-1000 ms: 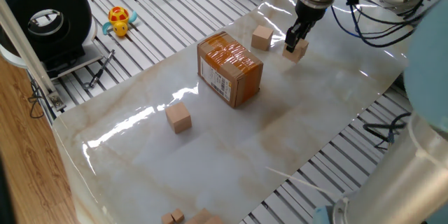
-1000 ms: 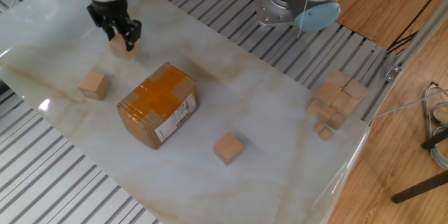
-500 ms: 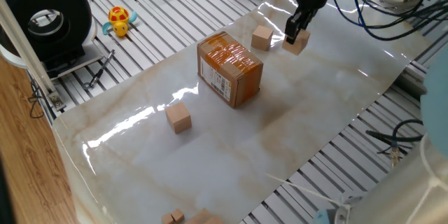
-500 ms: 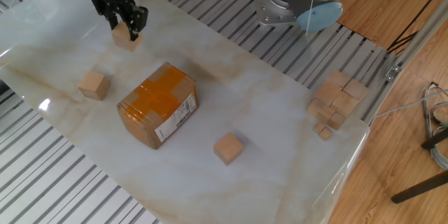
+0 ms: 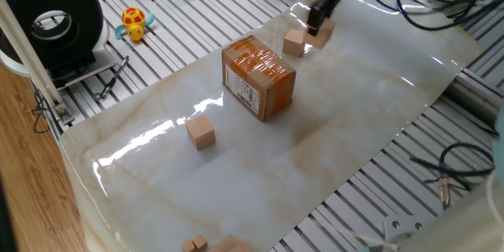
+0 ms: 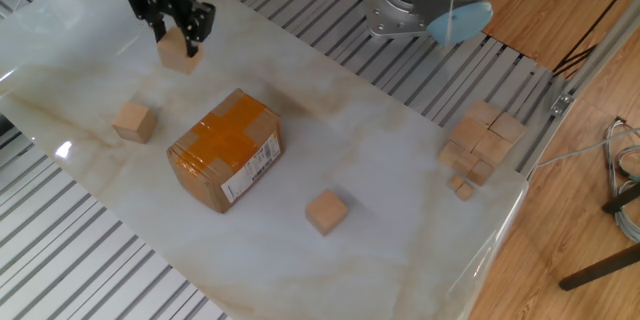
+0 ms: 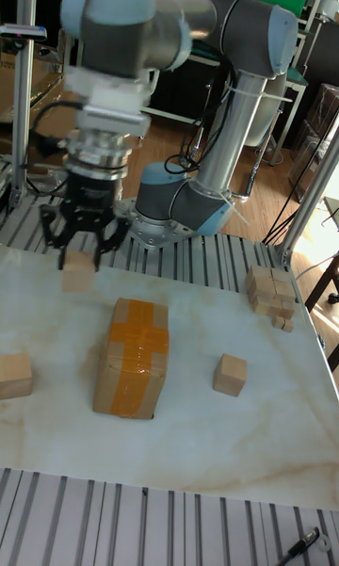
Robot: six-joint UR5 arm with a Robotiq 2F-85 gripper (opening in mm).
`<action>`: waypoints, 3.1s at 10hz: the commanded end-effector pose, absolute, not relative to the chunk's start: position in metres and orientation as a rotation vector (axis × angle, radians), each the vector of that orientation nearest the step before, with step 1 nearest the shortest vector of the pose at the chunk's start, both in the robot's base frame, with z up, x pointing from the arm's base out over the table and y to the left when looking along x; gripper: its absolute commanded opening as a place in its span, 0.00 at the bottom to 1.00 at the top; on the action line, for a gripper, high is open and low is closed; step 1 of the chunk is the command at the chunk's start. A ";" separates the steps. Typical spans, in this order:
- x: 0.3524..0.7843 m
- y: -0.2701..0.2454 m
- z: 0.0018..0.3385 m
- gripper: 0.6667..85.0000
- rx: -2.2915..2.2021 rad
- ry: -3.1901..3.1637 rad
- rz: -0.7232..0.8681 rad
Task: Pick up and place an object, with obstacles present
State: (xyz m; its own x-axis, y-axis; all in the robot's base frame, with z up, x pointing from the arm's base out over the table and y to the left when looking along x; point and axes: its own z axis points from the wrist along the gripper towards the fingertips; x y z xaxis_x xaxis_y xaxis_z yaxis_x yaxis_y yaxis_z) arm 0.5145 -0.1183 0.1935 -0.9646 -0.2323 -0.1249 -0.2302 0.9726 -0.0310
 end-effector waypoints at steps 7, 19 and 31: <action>0.548 -0.001 0.208 0.01 -0.318 2.979 -0.098; 0.581 0.114 0.164 0.01 -0.060 3.008 0.000; 0.609 0.155 0.078 0.01 0.193 3.062 0.121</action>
